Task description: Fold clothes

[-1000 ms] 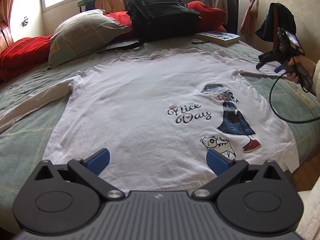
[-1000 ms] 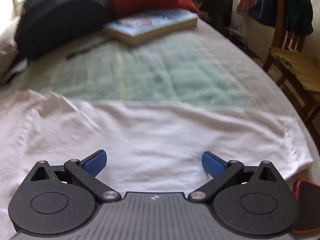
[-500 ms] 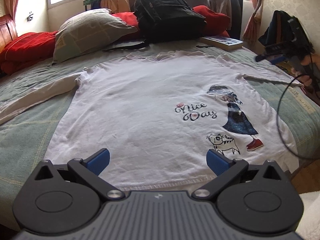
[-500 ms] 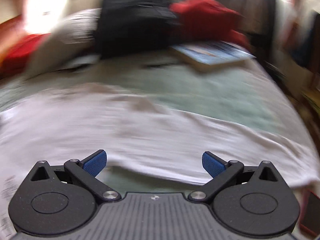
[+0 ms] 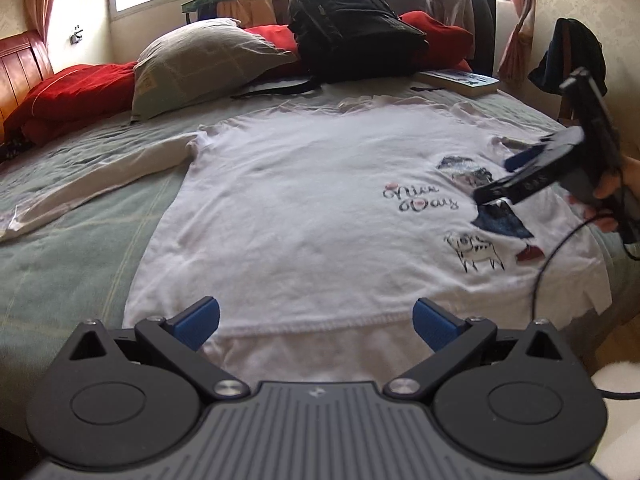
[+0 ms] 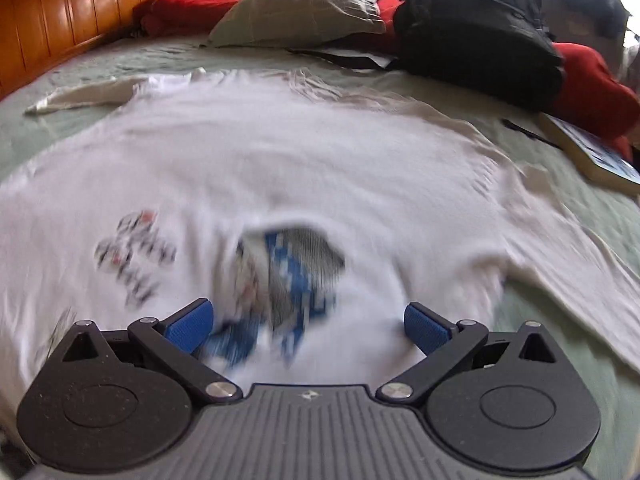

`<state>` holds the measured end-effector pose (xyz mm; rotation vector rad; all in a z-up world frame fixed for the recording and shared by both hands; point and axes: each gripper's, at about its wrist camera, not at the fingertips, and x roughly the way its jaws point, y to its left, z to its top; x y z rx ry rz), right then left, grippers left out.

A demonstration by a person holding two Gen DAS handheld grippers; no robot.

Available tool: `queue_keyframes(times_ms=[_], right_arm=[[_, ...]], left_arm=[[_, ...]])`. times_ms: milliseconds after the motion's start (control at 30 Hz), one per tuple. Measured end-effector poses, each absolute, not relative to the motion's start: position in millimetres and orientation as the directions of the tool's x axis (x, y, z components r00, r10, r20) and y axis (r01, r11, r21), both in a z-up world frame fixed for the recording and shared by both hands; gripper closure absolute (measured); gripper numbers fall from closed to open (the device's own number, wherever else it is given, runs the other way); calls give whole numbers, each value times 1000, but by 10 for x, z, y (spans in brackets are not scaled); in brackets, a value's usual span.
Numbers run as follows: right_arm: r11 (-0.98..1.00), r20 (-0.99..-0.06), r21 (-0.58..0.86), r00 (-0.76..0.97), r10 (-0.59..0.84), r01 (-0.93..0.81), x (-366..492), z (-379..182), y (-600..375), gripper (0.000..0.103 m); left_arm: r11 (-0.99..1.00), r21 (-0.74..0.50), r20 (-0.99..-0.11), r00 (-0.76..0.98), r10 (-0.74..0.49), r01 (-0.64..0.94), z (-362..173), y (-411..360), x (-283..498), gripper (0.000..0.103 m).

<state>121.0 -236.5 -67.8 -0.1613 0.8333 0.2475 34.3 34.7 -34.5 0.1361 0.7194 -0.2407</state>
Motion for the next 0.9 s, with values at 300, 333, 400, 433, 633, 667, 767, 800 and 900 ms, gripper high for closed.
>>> queue_keyframes(times_ms=[300,333,400,433,633,667,767,800,900], right_arm=[[969,-704,-24,692,157,-244,431,-621,-2200,0],[970,-693,-15,702,166,-244,395,-611,-2149,0],[970,-674,-1,716,180,-244,333,-598,-2054,0],[970,-686,-6,707,172,-242,336,-612,-2035,0],[979,-745,-17,655,125,-205,398,-654,-1989,0],[984,-746,2,655,121,-179,452,-615,-2032,0],[990,-734,78,665,138,-119,713,-464,-2144,0],[989,-730,100,668,147,-109,821,-413,-2167,0],[984,-710,132,681,180,-122,1166,-283,-2132,0]], left_arm=[[939,98,-613,763,-203,329,-267,228,606,1],[937,107,-614,763,-201,333,-297,201,694,1],[936,111,-637,747,-190,333,-408,179,849,1],[940,104,-655,733,-182,326,-479,185,919,1],[956,-40,-681,692,-238,289,-751,437,813,1],[955,-56,-684,685,-250,292,-728,472,789,1],[953,-83,-701,663,-263,290,-612,546,803,1],[956,-84,-708,659,-255,280,-564,569,840,1],[966,-81,-699,677,-231,246,-388,642,1004,1]])
